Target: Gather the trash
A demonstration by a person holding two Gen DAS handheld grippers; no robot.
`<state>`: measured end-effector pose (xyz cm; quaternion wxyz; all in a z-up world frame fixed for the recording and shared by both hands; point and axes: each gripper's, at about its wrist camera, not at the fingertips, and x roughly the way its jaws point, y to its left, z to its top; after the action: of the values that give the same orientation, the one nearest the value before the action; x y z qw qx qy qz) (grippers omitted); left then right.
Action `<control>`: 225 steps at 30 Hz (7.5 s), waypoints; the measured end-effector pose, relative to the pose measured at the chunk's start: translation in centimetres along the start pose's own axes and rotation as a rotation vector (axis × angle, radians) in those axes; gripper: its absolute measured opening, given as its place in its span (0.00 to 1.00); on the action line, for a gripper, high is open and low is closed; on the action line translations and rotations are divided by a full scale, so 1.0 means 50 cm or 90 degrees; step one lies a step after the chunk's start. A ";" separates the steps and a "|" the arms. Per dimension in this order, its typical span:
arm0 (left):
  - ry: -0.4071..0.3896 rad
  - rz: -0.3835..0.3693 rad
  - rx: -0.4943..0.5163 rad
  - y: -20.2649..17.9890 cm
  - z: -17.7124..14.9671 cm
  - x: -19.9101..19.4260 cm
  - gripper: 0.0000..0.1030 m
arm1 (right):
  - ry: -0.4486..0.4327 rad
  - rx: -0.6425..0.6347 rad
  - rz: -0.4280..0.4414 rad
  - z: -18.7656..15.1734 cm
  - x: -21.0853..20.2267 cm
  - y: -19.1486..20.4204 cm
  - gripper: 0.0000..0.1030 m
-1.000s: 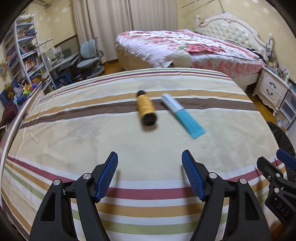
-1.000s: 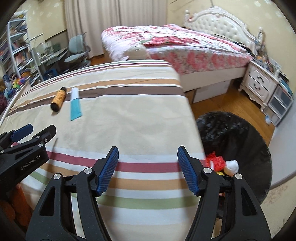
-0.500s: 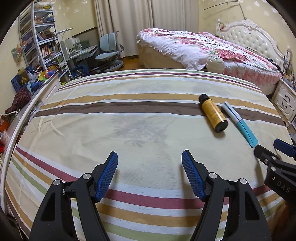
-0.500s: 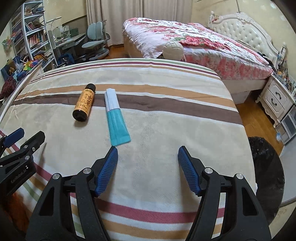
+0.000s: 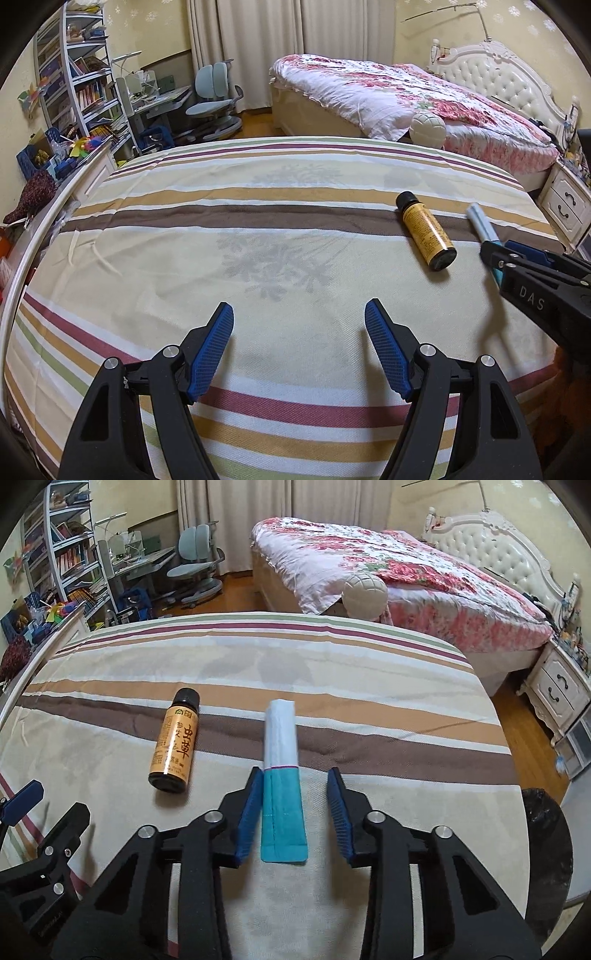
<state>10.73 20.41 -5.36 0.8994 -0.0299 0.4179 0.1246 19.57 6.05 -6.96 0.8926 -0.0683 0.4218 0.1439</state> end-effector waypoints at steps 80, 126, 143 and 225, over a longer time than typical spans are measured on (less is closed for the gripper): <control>-0.057 -0.132 0.080 -0.182 -0.073 -0.110 0.24 | -0.063 0.066 -0.010 -0.187 -0.208 -0.126 0.19; -0.154 -0.264 0.243 -0.573 -0.108 -0.213 0.24 | -0.167 0.256 -0.219 -0.305 -0.345 -0.470 0.20; -0.121 -0.243 0.263 -0.635 -0.100 -0.161 0.24 | -0.142 0.282 -0.217 -0.297 -0.291 -0.519 0.20; -0.189 -0.210 0.175 -0.405 -0.121 -0.301 0.82 | -0.202 0.254 -0.261 -0.320 -0.450 -0.380 0.92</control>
<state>1.97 -3.13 1.11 0.9548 0.0435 0.2834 -0.0784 0.24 -20.35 0.25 0.9533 0.0478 0.2750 -0.1154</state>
